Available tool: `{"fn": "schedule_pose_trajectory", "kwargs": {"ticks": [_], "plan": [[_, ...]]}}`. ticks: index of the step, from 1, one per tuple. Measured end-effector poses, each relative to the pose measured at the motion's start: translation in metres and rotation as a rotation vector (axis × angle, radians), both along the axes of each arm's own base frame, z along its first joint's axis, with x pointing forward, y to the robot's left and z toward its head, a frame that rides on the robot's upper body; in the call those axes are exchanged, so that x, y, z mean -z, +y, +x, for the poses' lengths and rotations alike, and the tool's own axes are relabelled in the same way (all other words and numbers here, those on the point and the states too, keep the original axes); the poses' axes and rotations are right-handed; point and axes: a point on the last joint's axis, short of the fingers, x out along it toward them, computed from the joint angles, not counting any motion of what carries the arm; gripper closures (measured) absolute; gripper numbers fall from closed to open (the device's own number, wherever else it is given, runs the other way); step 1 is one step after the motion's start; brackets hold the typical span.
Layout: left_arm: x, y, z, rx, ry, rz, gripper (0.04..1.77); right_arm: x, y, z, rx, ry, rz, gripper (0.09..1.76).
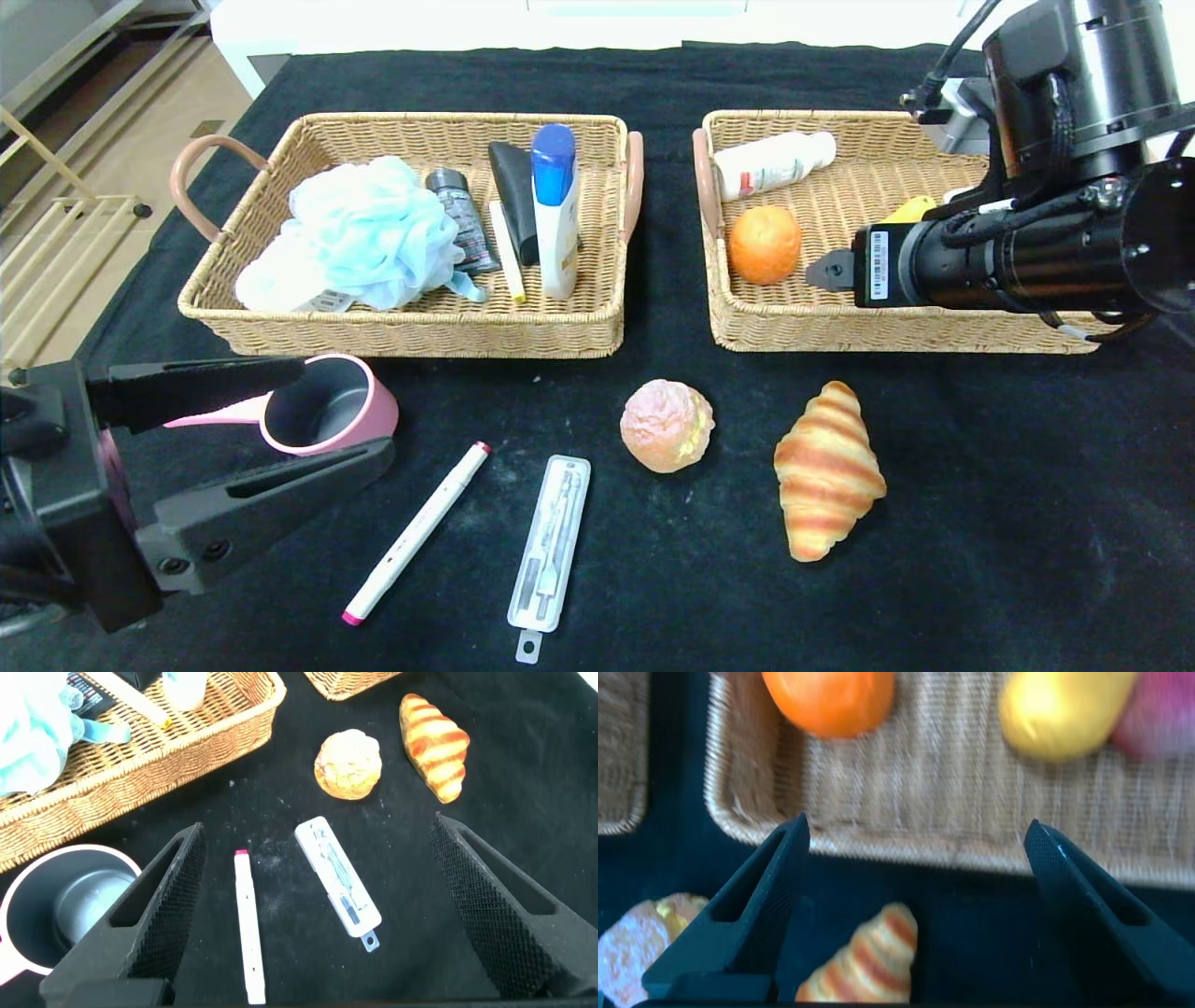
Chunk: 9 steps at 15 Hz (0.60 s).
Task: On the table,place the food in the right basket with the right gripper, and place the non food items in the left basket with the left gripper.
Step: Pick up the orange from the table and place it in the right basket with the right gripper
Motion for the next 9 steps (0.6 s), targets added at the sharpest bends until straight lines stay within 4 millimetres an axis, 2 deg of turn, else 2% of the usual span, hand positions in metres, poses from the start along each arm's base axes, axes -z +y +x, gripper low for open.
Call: {"fn": "schedule_pose_trajectory", "kwargs": {"ticks": [4, 9], "plan": [[0.0, 0.0, 0.0, 0.0, 0.0, 0.0, 0.09, 0.007, -0.001, -0.015, 0.037, 0.114, 0.051, 0.15], [0.0, 0.0, 0.0, -0.001, 0.0, 0.0, 0.09, 0.017, 0.011, -0.033, 0.03, 0.225, 0.075, 0.15]]}}
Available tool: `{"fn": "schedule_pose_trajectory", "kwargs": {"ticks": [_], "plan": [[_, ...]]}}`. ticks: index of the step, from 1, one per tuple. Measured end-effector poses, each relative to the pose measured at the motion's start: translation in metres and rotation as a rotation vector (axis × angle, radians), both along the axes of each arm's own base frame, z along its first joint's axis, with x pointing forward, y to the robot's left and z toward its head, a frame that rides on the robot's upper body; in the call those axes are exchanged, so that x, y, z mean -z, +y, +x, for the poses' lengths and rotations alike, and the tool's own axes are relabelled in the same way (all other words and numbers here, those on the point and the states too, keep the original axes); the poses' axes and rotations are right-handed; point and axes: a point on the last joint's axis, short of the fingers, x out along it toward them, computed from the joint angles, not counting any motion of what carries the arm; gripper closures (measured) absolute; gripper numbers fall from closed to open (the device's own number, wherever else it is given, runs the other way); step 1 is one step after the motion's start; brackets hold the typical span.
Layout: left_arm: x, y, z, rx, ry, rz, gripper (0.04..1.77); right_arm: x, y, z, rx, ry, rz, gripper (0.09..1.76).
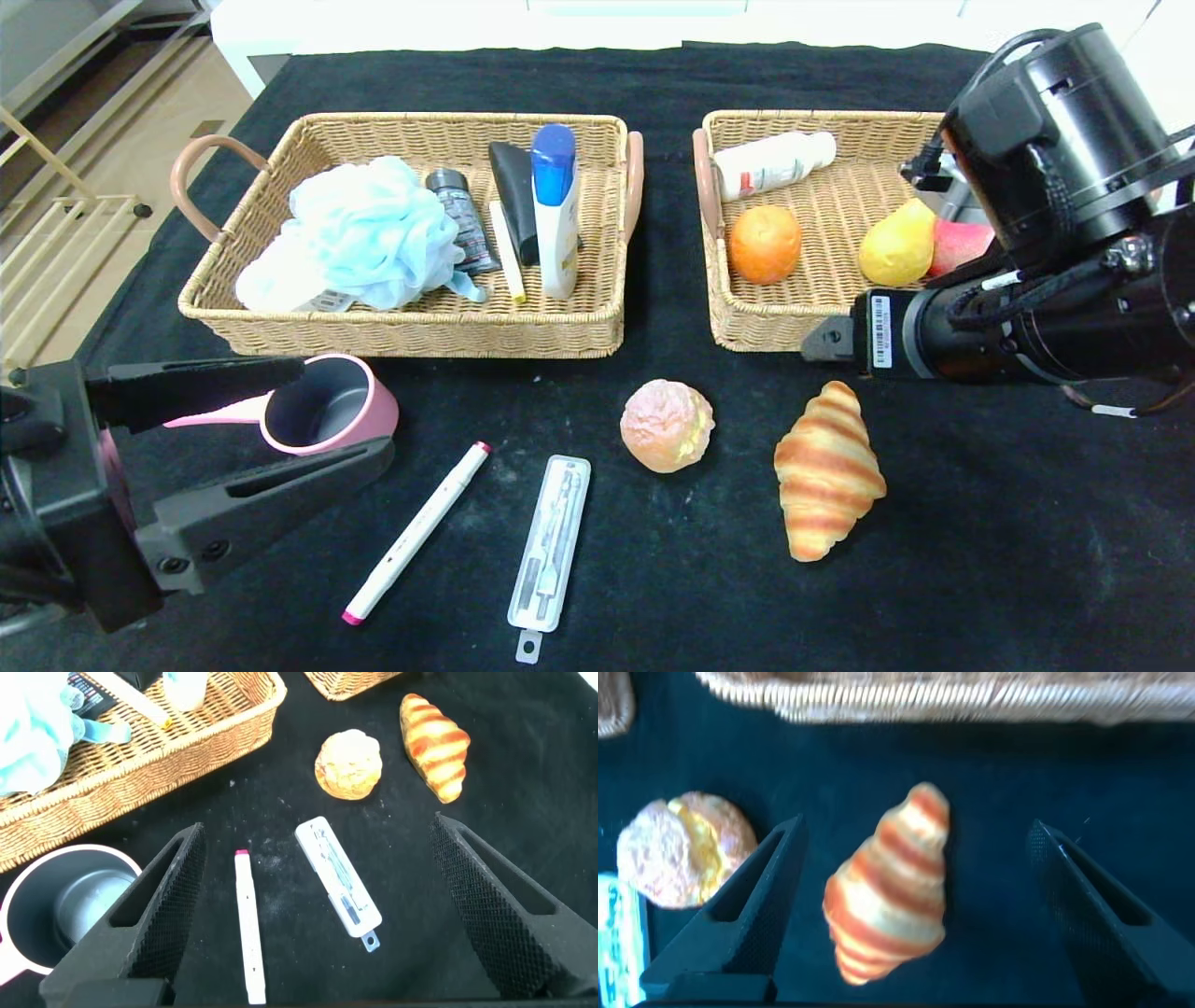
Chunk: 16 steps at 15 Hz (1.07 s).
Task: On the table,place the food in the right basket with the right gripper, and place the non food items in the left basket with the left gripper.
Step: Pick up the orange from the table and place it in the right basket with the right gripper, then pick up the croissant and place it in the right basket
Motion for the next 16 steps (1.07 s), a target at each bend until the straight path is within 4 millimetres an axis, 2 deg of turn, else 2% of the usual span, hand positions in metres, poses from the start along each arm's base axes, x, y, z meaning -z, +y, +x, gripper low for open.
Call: {"fn": "schedule_pose_trajectory", "kwargs": {"ticks": [8, 16], "plan": [[0.0, 0.0, 0.0, 0.0, -0.001, 0.0, 0.09, 0.022, 0.014, -0.007, -0.026, 0.173, 0.023, 0.15], [0.0, 0.0, 0.0, 0.001, 0.001, 0.0, 0.09, 0.038, 0.022, -0.002, -0.004, 0.241, 0.002, 0.15]]}}
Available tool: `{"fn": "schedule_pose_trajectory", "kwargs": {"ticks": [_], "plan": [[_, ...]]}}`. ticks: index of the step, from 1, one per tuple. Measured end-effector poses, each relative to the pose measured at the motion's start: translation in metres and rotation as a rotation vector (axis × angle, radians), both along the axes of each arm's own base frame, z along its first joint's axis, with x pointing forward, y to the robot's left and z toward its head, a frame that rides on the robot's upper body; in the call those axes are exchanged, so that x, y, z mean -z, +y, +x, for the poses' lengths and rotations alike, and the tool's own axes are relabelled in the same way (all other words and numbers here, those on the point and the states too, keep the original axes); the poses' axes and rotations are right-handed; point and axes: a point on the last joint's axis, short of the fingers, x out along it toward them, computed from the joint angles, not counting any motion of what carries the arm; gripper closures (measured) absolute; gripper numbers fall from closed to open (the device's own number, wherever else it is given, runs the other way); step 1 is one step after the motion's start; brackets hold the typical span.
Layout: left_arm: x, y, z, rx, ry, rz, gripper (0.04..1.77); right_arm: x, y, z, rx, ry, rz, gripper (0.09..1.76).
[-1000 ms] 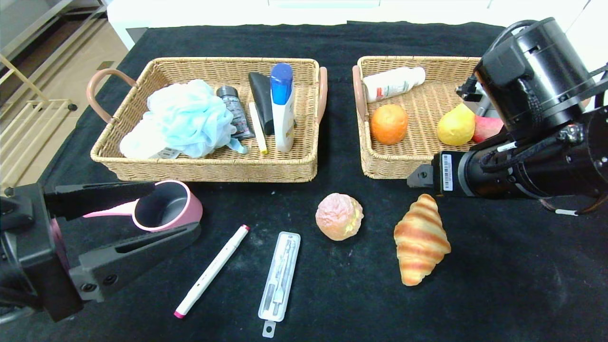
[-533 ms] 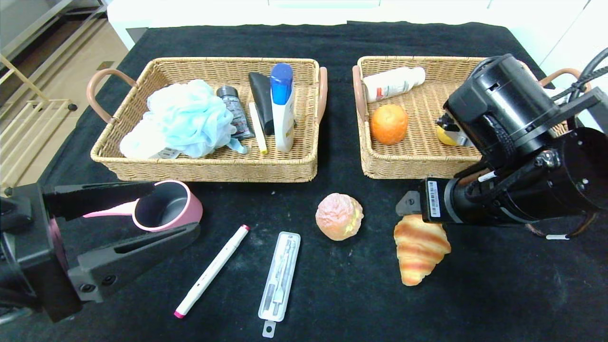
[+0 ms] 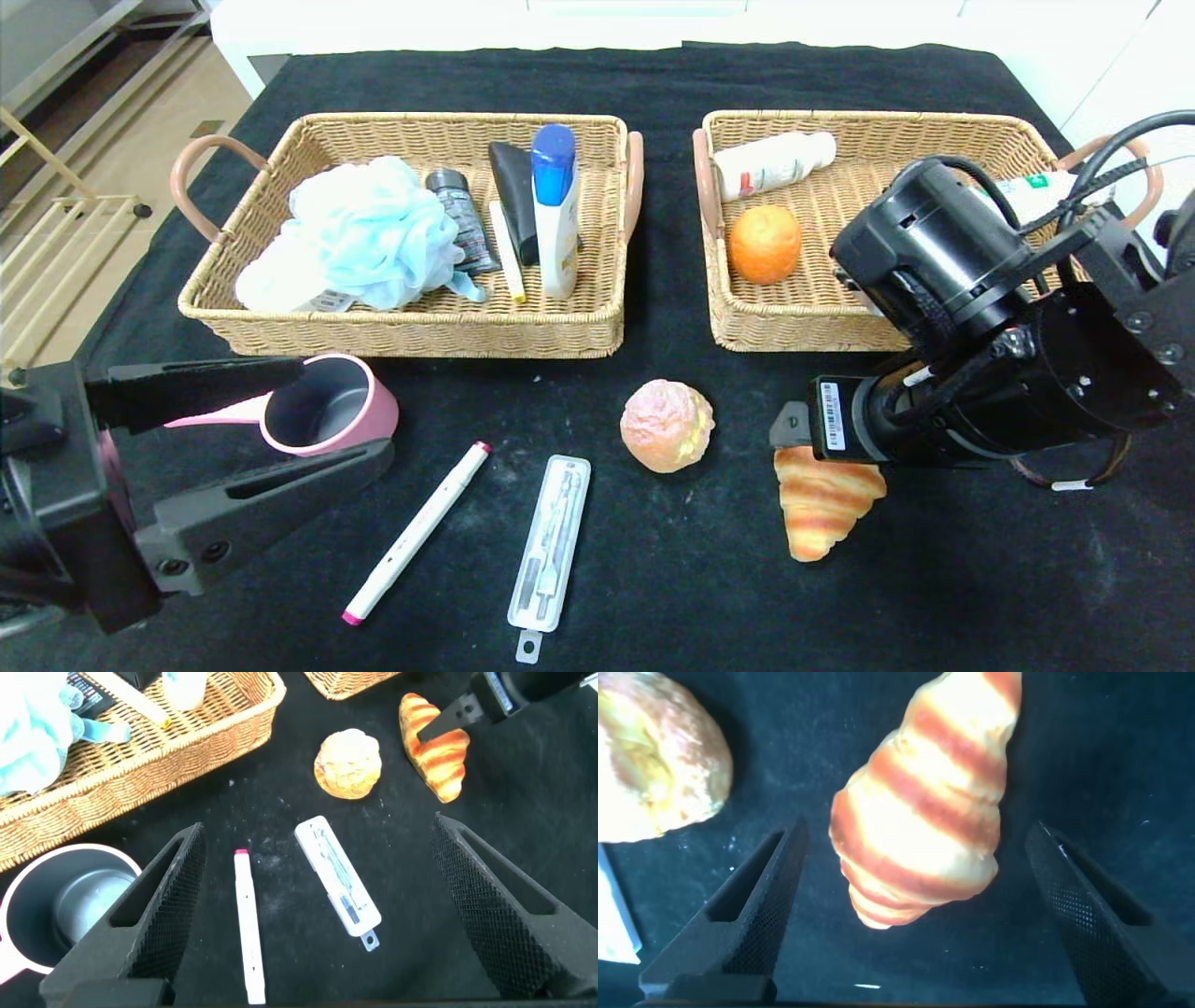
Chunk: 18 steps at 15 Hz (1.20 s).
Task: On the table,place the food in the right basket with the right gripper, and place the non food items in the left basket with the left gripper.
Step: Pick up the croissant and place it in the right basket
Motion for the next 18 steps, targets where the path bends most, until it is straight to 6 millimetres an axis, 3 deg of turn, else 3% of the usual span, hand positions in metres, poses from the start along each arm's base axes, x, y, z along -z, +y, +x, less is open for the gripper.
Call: {"fn": "schedule_pose_trajectory", "kwargs": {"ticks": [18], "plan": [[0.0, 0.0, 0.001, 0.0, 0.003, 0.001, 0.09, 0.02, 0.009, 0.007, 0.024, 0.072, -0.022, 0.14]]}}
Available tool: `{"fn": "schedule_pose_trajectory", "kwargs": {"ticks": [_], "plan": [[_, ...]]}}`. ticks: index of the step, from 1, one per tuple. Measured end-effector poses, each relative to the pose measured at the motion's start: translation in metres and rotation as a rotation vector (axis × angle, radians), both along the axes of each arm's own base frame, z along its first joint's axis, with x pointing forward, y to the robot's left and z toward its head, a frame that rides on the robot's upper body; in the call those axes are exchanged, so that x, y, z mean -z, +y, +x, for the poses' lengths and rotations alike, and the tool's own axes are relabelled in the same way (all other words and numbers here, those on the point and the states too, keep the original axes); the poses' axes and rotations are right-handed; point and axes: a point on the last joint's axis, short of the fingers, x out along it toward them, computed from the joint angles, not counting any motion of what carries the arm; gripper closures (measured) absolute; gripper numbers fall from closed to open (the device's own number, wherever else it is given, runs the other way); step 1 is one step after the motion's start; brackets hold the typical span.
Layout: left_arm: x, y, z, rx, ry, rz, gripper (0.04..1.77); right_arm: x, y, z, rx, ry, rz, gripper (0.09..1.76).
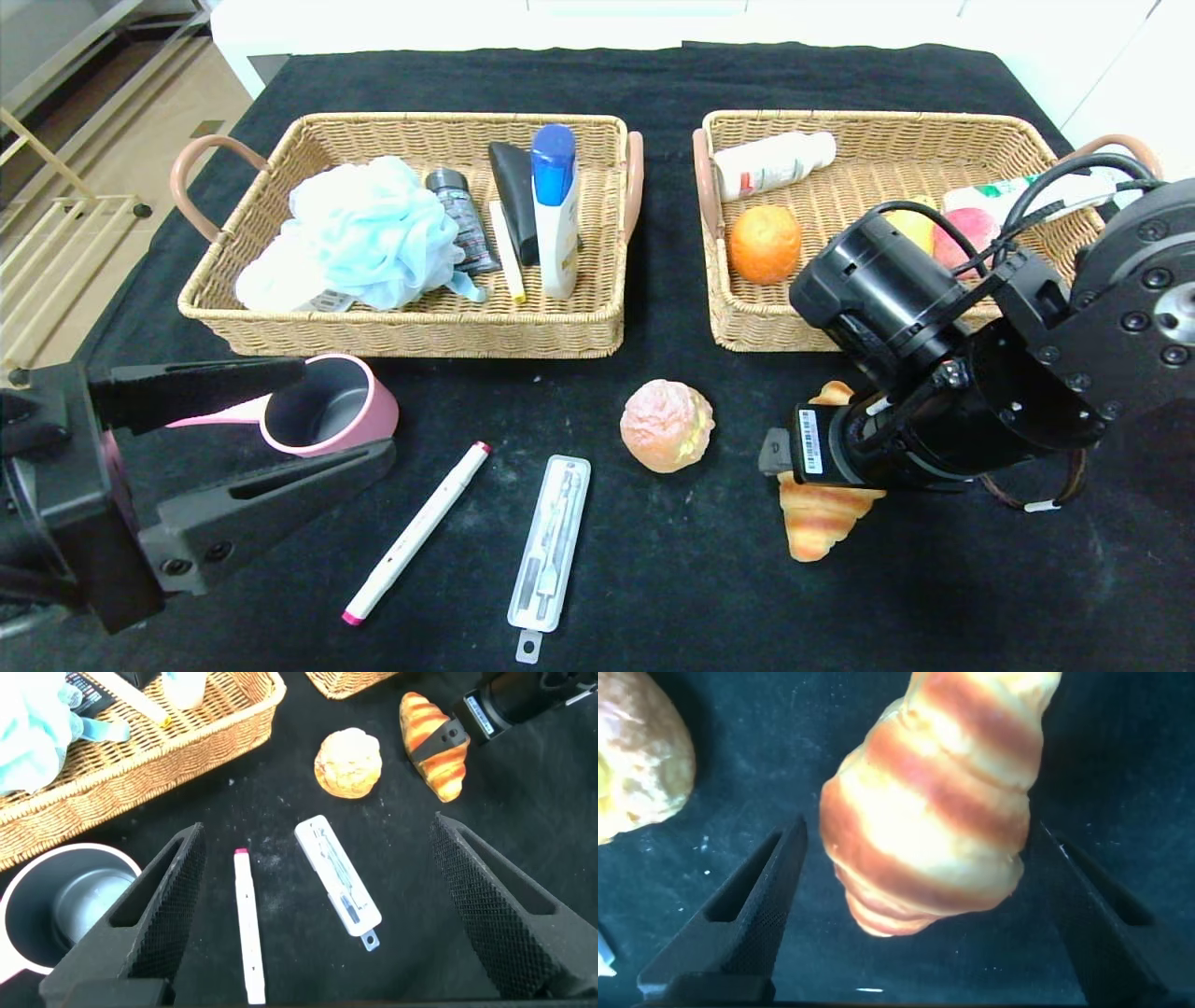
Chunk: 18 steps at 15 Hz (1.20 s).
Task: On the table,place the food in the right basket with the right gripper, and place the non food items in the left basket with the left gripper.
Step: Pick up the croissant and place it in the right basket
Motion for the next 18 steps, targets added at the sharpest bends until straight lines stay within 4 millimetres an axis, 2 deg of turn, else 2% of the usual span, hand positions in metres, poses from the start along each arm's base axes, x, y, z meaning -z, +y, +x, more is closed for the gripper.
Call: {"fn": "schedule_pose_trajectory", "kwargs": {"ticks": [12, 13, 15, 18], "plan": [[0.0, 0.0, 0.0, -0.002, 0.001, 0.001, 0.09, 0.014, 0.003, 0.007, 0.025, 0.032, -0.022, 0.14], [0.0, 0.0, 0.001, -0.002, 0.002, 0.001, 0.09, 0.014, 0.003, 0.008, 0.027, 0.033, -0.02, 0.19], [0.0, 0.0, 0.001, -0.002, 0.003, 0.001, 0.09, 0.015, 0.004, 0.008, 0.027, 0.035, -0.019, 0.5], [0.001, 0.0, 0.001, -0.002, 0.004, 0.002, 0.09, 0.017, 0.005, 0.009, 0.027, 0.038, -0.022, 0.79]]}}
